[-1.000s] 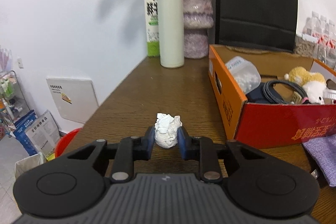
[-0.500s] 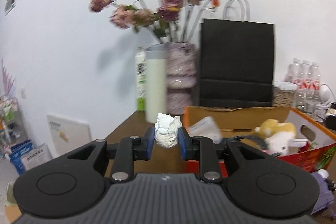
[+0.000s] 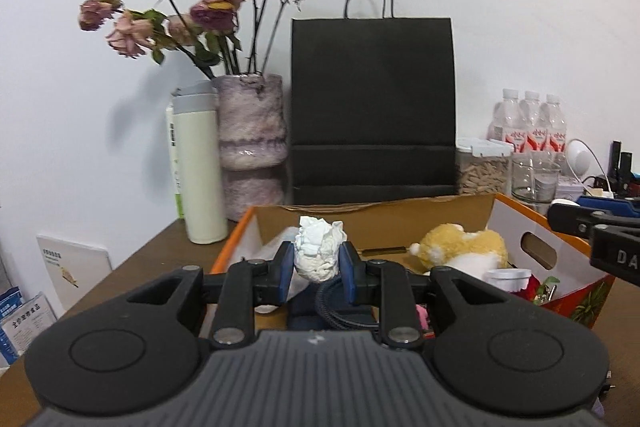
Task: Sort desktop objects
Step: 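Carry the tissue and cap into the red box and open both tools, then withdraw both tools and move them toward the purple pouch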
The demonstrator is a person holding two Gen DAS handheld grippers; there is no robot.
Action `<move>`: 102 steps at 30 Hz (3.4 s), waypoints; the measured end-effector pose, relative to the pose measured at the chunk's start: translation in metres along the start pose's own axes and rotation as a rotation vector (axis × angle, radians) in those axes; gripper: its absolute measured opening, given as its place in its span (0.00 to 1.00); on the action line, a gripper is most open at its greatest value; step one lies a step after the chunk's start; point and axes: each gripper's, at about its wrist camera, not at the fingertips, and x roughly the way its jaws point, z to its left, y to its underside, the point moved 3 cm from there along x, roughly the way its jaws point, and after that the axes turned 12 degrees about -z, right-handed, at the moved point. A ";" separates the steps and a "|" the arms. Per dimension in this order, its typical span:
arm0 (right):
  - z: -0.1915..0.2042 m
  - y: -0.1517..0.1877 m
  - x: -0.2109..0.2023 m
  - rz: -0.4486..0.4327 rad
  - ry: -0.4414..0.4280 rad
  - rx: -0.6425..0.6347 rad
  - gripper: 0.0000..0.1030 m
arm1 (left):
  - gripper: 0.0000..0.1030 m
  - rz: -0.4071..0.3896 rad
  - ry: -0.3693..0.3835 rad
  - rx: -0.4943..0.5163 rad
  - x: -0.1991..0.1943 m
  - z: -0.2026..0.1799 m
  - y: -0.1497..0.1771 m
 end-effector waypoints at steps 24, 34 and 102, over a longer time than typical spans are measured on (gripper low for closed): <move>-0.008 0.026 0.026 0.080 -0.025 0.003 0.77 | 1.00 -0.006 0.062 0.052 0.022 -0.018 0.018; -0.011 0.024 0.022 0.046 -0.013 0.002 1.00 | 1.00 -0.006 0.038 0.078 0.024 -0.021 0.022; -0.040 0.062 -0.055 0.363 0.014 0.016 0.97 | 0.41 0.299 0.164 -0.028 -0.052 -0.058 0.050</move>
